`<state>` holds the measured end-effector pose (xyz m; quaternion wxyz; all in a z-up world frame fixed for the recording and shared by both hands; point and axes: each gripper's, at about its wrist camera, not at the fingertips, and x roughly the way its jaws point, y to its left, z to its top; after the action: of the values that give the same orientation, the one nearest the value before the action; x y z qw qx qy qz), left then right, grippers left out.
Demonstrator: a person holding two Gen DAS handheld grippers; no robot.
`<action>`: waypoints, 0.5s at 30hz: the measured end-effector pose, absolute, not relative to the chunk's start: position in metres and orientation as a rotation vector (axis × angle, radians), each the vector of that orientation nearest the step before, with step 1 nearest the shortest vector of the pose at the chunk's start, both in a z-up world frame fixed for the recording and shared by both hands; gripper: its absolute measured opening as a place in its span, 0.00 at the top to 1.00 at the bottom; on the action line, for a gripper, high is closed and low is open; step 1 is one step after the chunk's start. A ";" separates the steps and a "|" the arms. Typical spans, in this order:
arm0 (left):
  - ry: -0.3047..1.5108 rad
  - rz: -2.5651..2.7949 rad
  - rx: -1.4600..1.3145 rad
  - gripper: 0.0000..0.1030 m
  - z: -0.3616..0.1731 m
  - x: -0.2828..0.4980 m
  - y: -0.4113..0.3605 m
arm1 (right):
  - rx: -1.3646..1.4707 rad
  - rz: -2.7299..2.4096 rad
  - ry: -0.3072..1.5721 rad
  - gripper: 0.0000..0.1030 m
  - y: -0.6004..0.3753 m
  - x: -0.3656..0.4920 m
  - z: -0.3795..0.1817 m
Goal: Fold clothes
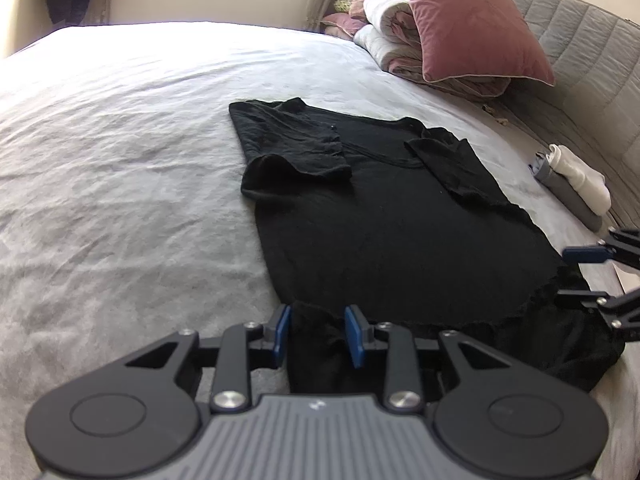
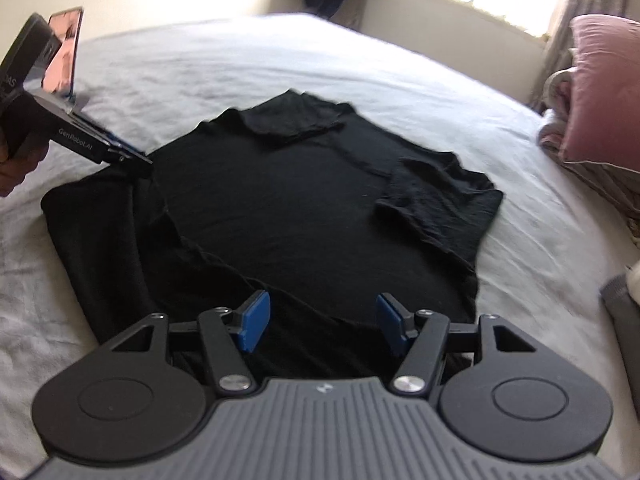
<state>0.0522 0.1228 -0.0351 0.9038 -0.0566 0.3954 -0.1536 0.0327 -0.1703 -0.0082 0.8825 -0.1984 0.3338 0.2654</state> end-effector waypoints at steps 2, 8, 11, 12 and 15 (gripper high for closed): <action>0.825 -0.323 -0.115 0.70 -0.035 0.052 0.124 | -0.436 0.563 0.721 0.39 -0.167 0.039 -0.013; 0.831 -0.320 -0.102 0.75 -0.034 0.046 0.124 | -0.386 0.584 0.766 0.61 -0.176 0.040 -0.030; 0.821 -0.304 -0.094 0.84 -0.033 0.044 0.124 | -0.365 0.601 0.759 0.79 -0.180 0.037 -0.028; 0.818 -0.304 -0.099 0.88 -0.032 0.043 0.125 | -0.364 0.604 0.754 0.82 -0.181 0.035 -0.029; 0.795 -0.308 -0.103 0.93 -0.029 0.040 0.126 | -0.361 0.603 0.735 0.93 -0.184 0.029 -0.028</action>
<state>0.0396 0.1255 -0.0290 0.9091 -0.0501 0.3856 -0.1494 0.0288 -0.1837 -0.0284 0.8735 -0.1728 0.3520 0.2885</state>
